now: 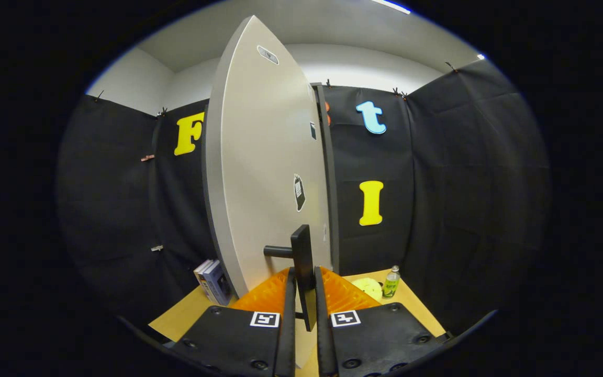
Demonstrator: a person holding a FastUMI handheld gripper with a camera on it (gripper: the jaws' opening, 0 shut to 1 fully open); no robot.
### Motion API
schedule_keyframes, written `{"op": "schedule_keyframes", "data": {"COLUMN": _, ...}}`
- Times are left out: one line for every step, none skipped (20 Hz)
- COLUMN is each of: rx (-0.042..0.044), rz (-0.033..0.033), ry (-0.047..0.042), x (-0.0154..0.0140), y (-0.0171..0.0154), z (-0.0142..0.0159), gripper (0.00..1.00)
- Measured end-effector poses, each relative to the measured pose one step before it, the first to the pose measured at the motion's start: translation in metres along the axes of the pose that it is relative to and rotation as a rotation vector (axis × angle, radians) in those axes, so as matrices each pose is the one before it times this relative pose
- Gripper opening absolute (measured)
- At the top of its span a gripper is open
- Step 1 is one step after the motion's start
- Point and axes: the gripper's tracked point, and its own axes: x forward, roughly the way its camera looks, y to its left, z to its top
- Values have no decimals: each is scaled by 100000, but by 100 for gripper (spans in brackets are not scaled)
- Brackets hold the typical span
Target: Open the shoe cabinet door, grab the shoes and put them into the shoe cabinet, then close the shoe cabinet door.
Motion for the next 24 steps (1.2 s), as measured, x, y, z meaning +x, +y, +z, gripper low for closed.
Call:
{"op": "schedule_keyframes", "data": {"rx": -1293, "rz": -768, "ry": 24, "x": -47, "y": -1054, "z": 136, "gripper": 20}}
{"op": "schedule_keyframes", "data": {"rx": -80, "rz": 444, "ry": -886, "x": 182, "y": -768, "z": 264, "gripper": 17}}
{"op": "schedule_keyframes", "data": {"rx": 559, "rz": 1351, "ry": -869, "x": -421, "y": -103, "z": 457, "gripper": 16}}
{"op": "schedule_keyframes", "data": {"rx": 171, "rz": 967, "ry": -803, "x": -191, "y": -531, "z": 313, "gripper": 16}}
{"op": "schedule_keyframes", "data": {"rx": -660, "rz": -24, "ry": -217, "x": -35, "y": -1002, "z": 63, "gripper": 16}}
{"op": "schedule_keyframes", "data": {"rx": -838, "rz": -1022, "ry": 131, "x": -90, "y": -994, "z": 56, "gripper": 16}}
{"op": "schedule_keyframes", "data": {"rx": -482, "rz": -806, "ry": 243, "x": -139, "y": -986, "z": 8, "gripper": 16}}
{"op": "schedule_keyframes", "data": {"rx": 1304, "rz": 1948, "ry": 321, "x": -214, "y": -204, "z": 129, "gripper": 16}}
{"op": "schedule_keyframes", "data": {"rx": 2456, "rz": 3287, "ry": 273, "x": -87, "y": 606, "z": 152, "gripper": 16}}
{"op": "schedule_keyframes", "data": {"rx": 1541, "rz": 2058, "ry": 223, "x": -4, "y": 577, "z": 14, "gripper": 16}}
{"op": "schedule_keyframes", "data": {"rx": 184, "rz": 403, "ry": -220, "x": -12, "y": -12, "z": 195, "gripper": 16}}
{"op": "schedule_keyframes", "data": {"rx": -1004, "rz": -1055, "ry": -253, "x": 43, "y": -177, "z": 34, "gripper": 16}}
{"op": "schedule_keyframes", "data": {"rx": -1749, "rz": -1911, "ry": -678, "x": -19, "y": -353, "z": 34, "gripper": 16}}
{"op": "schedule_keyframes", "data": {"rx": -1152, "rz": -1452, "ry": -522, "x": -71, "y": -297, "z": 61, "gripper": 16}}
{"op": "schedule_keyframes", "data": {"rx": -97, "rz": -1202, "ry": -99, "x": -3, "y": -35, "z": -68, "gripper": 16}}
{"op": "schedule_keyframes", "data": {"rx": 953, "rz": -799, "ry": 440, "x": -23, "y": 44, "z": -194, "gripper": 16}}
{"op": "schedule_keyframes", "data": {"rx": 1675, "rz": -15, "ry": 610, "x": -17, "y": 186, "z": -96, "gripper": 16}}
{"op": "schedule_keyframes", "data": {"rx": 1498, "rz": -873, "ry": 447, "x": -96, "y": 21, "z": -99, "gripper": 16}}
{"op": "schedule_keyframes", "data": {"rx": 456, "rz": -2149, "ry": 431, "x": -123, "y": -267, "z": -130, "gripper": 16}}
{"op": "schedule_keyframes", "data": {"rx": 26, "rz": -1527, "ry": -68, "x": -279, "y": -134, "z": -47, "gripper": 16}}
{"op": "schedule_keyframes", "data": {"rx": 52, "rz": -2056, "ry": -298, "x": -468, "y": -224, "z": -53, "gripper": 16}}
{"op": "schedule_keyframes", "data": {"rx": 536, "rz": -984, "ry": -119, "x": -419, "y": 137, "z": 97, "gripper": 16}}
{"op": "schedule_keyframes", "data": {"rx": 29, "rz": -2312, "ry": -174, "x": -543, "y": -327, "z": -98, "gripper": 23}}
{"op": "schedule_keyframes", "data": {"rx": 400, "rz": -1156, "ry": -416, "x": -1052, "y": 13, "z": 71, "gripper": 25}}
